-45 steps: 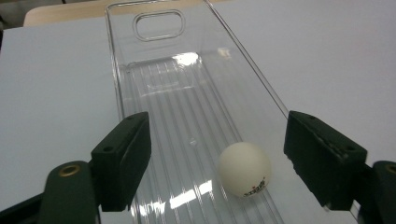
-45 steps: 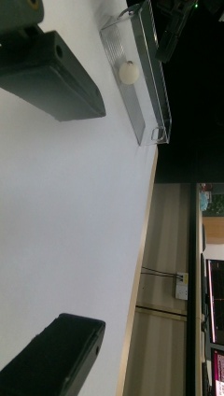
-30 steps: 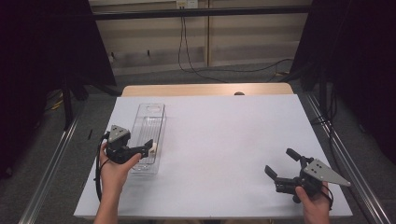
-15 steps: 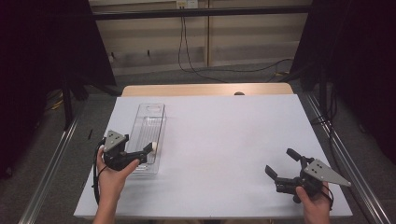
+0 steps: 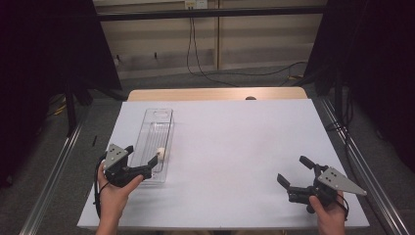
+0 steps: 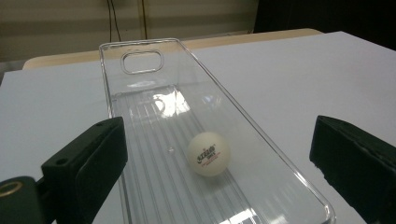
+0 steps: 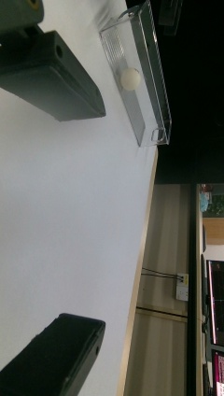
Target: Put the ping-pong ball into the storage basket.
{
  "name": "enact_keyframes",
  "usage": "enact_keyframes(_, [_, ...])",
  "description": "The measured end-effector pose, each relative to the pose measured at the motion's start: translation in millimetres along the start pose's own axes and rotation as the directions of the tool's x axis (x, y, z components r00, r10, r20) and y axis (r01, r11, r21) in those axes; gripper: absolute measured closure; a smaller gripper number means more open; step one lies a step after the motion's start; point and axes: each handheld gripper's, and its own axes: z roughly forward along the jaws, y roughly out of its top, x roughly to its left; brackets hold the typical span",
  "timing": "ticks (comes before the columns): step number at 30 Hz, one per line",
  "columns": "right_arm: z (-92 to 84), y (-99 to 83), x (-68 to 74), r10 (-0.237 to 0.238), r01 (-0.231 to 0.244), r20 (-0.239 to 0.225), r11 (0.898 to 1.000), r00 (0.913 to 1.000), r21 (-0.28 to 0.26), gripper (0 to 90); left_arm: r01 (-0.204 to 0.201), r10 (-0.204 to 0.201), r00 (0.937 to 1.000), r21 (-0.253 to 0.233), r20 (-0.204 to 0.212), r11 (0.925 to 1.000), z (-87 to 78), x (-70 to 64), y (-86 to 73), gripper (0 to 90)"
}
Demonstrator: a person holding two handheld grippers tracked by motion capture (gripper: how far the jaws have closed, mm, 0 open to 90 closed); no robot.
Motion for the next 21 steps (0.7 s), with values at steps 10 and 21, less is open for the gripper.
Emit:
enact_keyframes(10, [0.4,-0.4,-0.1,-0.002,0.002,-0.004,1.0,1.0,-0.002,0.4,0.034,-0.034,0.9994,-0.043,0.011,0.9985,-6.2,2.4,-9.6,3.8])
enact_keyframes(21, [2.4,-0.8,1.5,-0.006,0.006,-0.013,1.0,0.9999,-0.001,0.3,0.031,-0.03,0.9995,-0.069,0.01,0.9971,-8.6,1.4,-15.1,3.2])
